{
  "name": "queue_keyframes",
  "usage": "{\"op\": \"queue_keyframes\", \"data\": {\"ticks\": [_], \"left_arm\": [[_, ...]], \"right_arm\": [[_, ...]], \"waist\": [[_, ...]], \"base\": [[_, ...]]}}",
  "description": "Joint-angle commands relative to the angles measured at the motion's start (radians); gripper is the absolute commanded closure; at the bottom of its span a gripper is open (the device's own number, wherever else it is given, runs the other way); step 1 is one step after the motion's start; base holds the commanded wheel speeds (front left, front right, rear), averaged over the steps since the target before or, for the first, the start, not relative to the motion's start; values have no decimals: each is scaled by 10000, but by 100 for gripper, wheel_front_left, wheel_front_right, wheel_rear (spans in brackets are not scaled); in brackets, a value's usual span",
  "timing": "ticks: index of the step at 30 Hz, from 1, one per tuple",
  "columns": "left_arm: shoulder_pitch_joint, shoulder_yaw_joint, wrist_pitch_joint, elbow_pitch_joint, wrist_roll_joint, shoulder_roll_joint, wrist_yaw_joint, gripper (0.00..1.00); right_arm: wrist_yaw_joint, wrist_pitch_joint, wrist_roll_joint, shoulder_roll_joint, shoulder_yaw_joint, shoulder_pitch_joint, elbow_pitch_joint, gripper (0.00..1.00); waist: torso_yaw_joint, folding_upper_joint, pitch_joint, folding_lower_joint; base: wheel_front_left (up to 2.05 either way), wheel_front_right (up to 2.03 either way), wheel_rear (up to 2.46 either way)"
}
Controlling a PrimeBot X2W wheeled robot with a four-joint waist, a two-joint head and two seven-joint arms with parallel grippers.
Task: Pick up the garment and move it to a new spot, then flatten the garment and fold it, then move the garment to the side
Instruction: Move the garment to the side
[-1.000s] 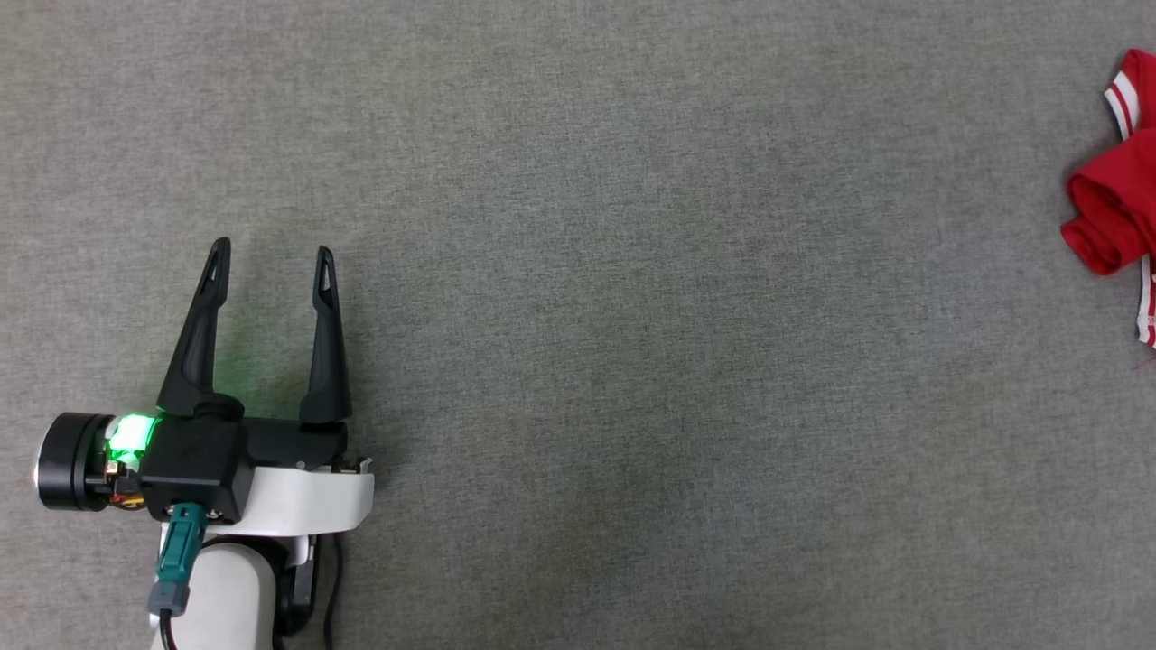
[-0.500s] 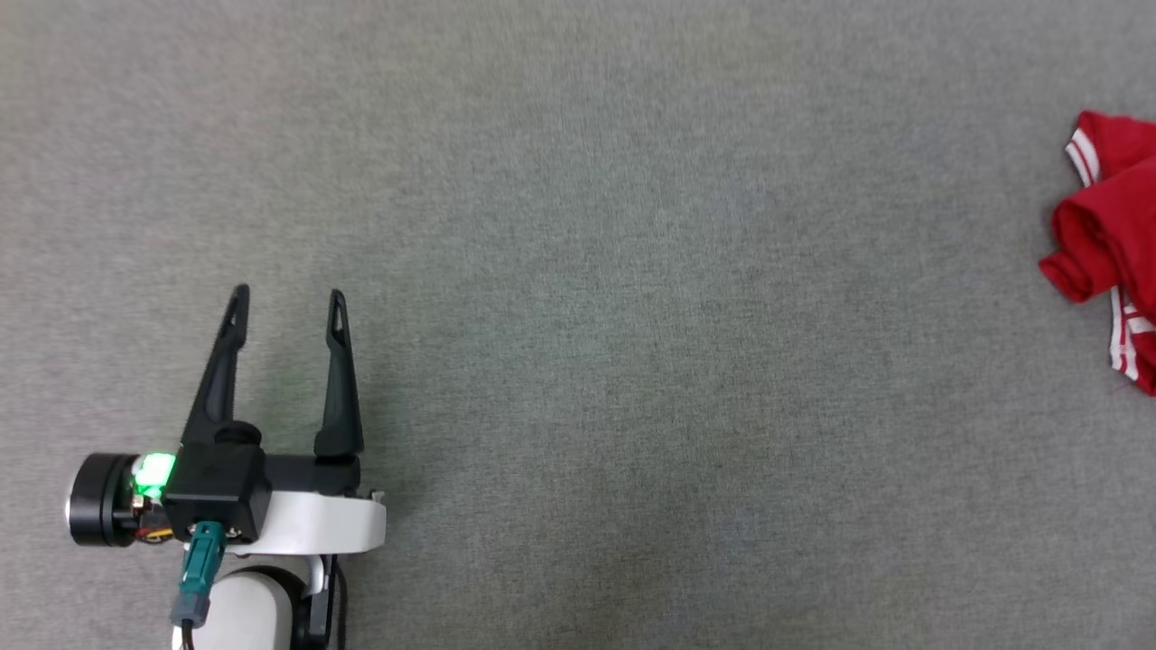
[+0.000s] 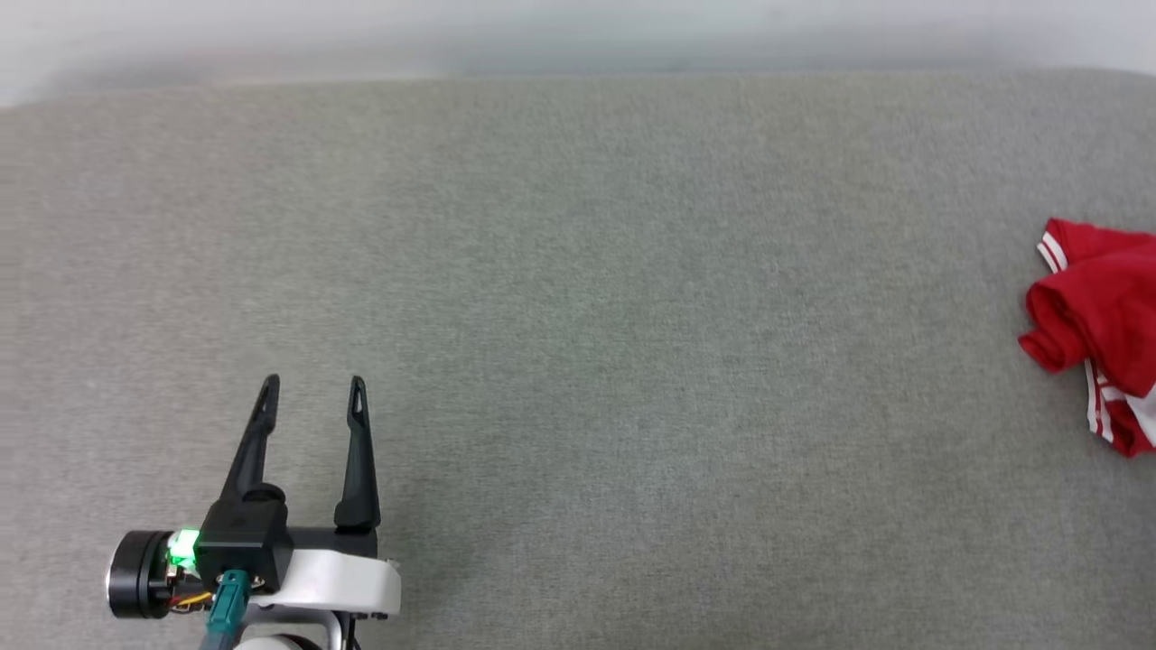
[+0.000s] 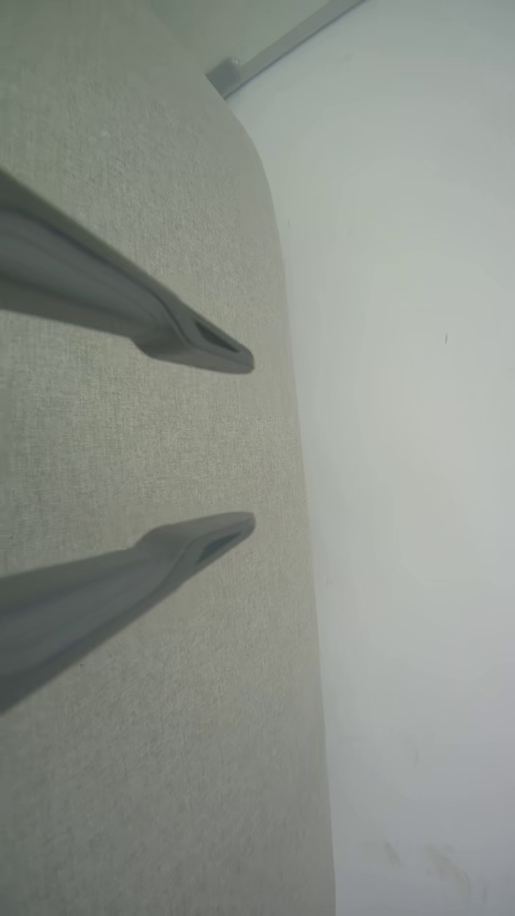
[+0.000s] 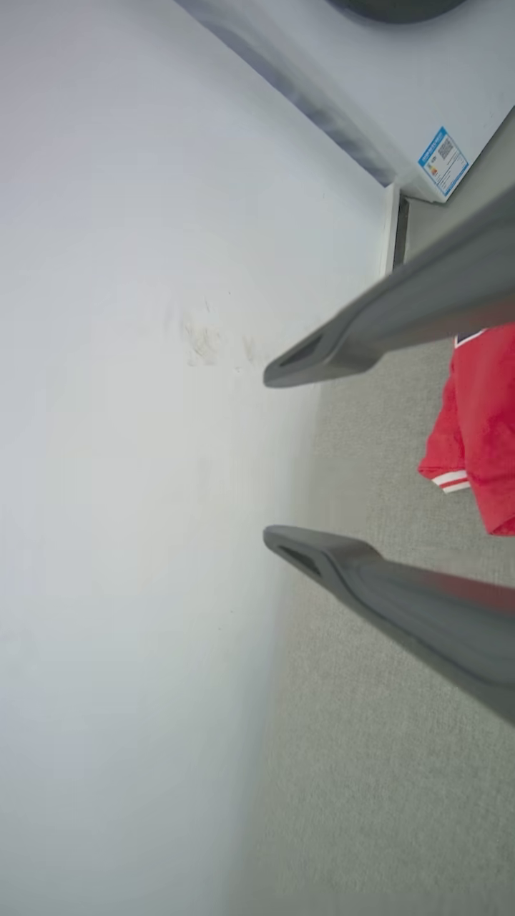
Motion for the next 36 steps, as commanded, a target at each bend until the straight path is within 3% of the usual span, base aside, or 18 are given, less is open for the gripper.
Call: {"op": "queue_keyframes", "data": {"ticks": [1,14,21,36], "left_arm": [[174,32,-23,95,-14,-44,-40,0],[599,178,-22,575,-67,-140,-204,0],[900,166,-22,788,-42,-203,-271,0],[1382,46,-22,1038,17,-257,-547,0]], "right_arm": [[-14,-335,-151,305,170,353,-301,0],[-14,-2165,-985,2297,689,2289,-1045,0],[-16,-2216,-1276,3215,726,3504,-1120,0],[-14,-2416,-1310,3858,872,5388,-1323,0]], "waist": [[298,0,-437,1],[666,0,-1446,1],[728,0,-1991,1],[718,0,-2609,1]], "base": [[0,0,0],[0,0,0],[0,0,0],[0,0,0]]}}
